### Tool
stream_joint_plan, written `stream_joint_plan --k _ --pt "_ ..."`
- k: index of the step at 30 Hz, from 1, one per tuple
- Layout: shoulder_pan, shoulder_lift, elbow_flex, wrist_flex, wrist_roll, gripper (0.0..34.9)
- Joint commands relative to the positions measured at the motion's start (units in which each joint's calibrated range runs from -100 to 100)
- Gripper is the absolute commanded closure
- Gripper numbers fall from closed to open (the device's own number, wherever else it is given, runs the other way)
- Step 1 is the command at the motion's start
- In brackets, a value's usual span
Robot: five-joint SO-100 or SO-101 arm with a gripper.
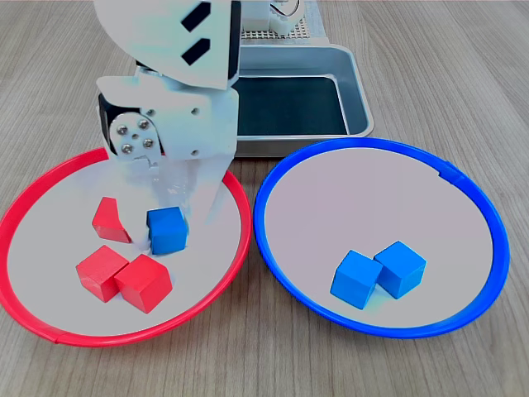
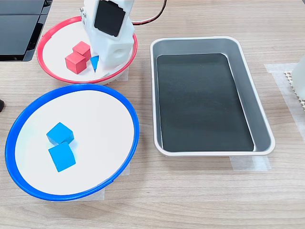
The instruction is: Relocate any blue block in the red dish to the blue dish, correcting any misplacements.
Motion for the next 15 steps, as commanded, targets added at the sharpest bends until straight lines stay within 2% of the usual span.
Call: stream_joint_plan --k 1,9,15 --pt "-0.9 -5.0 1.2 1.5 1.1 34.6" --pt "-3.3 -18.5 2.3 3.8 5.3 34.6" --pt "-4.2 -21.9 -3.2 3.9 10.2 34.6"
